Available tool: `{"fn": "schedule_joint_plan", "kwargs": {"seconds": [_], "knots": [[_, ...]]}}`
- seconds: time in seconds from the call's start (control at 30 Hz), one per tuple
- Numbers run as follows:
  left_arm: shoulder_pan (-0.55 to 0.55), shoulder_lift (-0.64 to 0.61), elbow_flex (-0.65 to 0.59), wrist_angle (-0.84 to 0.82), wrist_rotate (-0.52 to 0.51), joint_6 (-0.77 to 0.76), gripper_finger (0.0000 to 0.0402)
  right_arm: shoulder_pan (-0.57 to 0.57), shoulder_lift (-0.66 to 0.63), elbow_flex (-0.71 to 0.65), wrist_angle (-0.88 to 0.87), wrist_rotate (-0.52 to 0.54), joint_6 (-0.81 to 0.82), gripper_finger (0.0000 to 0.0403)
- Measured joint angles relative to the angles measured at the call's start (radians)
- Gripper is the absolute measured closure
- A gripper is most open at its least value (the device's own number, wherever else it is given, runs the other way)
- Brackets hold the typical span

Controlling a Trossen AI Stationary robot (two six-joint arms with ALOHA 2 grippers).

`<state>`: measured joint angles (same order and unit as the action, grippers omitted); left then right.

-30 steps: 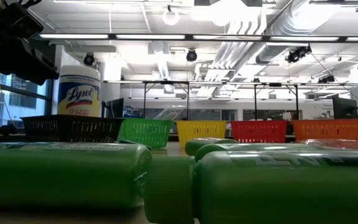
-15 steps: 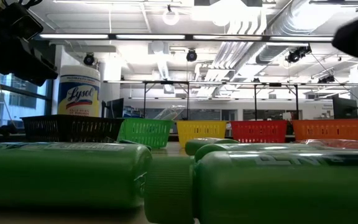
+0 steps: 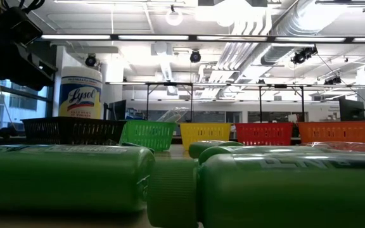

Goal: Pick & Place Travel size toiletries
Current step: Put the black hair brush into the orange bin

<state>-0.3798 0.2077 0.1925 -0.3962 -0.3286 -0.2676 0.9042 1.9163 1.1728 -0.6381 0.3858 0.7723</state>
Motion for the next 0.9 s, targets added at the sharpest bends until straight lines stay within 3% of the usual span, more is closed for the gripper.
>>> {"fn": "schedule_joint_plan", "kwargs": {"seconds": [0.37, 0.47, 0.63, 0.9], "knots": [[0.0, 0.0, 0.0, 0.0, -0.001, 0.0, 0.0402, 0.006, 0.061, 0.002, -0.034, 0.171, 0.013, 0.0239], [0.0, 0.0, 0.0, 0.0, -0.001, 0.0, 0.0402, 0.001, 0.069, 0.002, -0.04, 0.168, 0.02, 0.028], [0.0, 0.0, 0.0, -0.005, -0.002, 0.0, 0.0402, -0.013, 0.082, 0.002, -0.067, 0.109, 0.02, 0.0385], [0.0, 0.0, 0.0, -0.005, -0.002, 0.0, 0.0402, 0.007, 0.019, -0.006, -0.084, 0.155, -0.043, 0.04]]}}
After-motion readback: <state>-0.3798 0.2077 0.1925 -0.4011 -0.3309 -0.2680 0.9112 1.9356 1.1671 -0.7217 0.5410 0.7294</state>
